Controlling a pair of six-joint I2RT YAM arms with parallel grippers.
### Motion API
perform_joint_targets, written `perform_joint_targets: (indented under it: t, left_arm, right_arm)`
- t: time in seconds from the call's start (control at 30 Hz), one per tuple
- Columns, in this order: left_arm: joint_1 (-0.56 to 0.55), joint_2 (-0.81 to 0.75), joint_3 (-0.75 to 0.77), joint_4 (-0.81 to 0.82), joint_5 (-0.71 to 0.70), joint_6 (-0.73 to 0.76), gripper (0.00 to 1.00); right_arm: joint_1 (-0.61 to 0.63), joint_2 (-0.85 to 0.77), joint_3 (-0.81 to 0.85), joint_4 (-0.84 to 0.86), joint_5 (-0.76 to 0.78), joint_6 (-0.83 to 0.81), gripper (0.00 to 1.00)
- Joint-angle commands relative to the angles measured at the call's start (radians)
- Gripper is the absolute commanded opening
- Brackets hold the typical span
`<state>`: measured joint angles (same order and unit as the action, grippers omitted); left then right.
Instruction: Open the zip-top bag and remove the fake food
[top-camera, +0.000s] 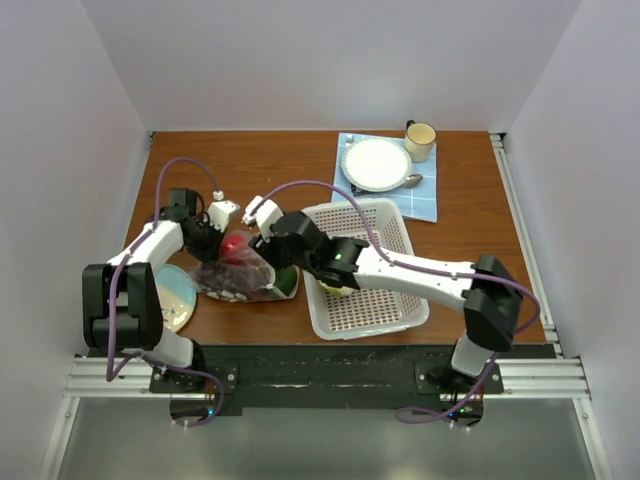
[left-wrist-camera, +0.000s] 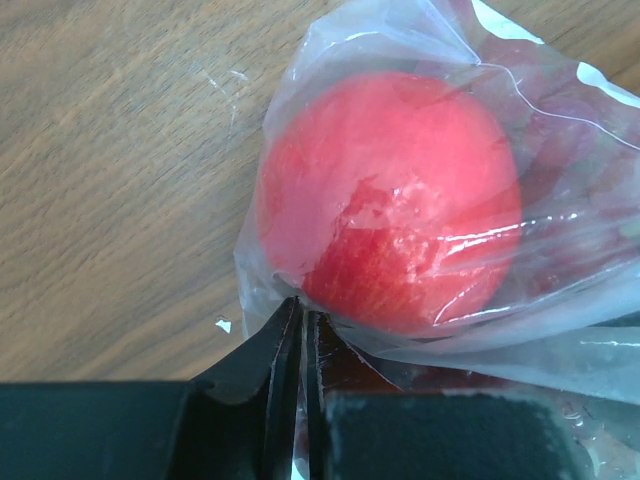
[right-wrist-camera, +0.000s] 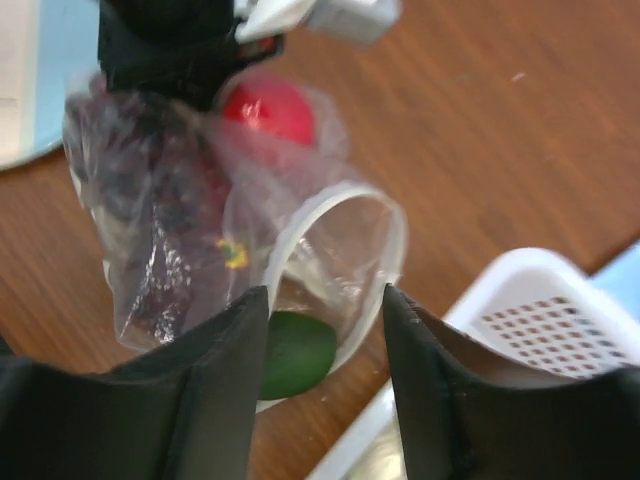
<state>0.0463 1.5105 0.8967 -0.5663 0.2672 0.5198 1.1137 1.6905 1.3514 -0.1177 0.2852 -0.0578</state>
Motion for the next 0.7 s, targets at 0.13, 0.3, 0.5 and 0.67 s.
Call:
perform_joint_targets:
  t: [0.13, 0.3, 0.5, 0.67]
  left_arm:
    - [-0.002, -0.007, -0.028, 0.008, -0.037, 0.052, 0.1]
    - [-0.002, -0.015, -0.036, 0.008, -0.045, 0.06, 0.09]
    - [-0.002, -0.039, -0.038, 0.002, -0.045, 0.066, 0.09]
    - [-0.002, -0.042, -0.03, -0.007, -0.045, 0.071, 0.09]
  right_arm:
    - [-0.047, -0.018, -0.182, 0.156, -0.078, 0.314, 0.43]
    - [-0.112, 0.014, -0.206, 0.139, -0.132, 0.326, 0.44]
    - [-0.164, 0.075, -0.175, 0.035, -0.095, 0.263, 0.46]
    - [-0.173, 0.061, -0.167, 0.047, -0.161, 0.195, 0.52]
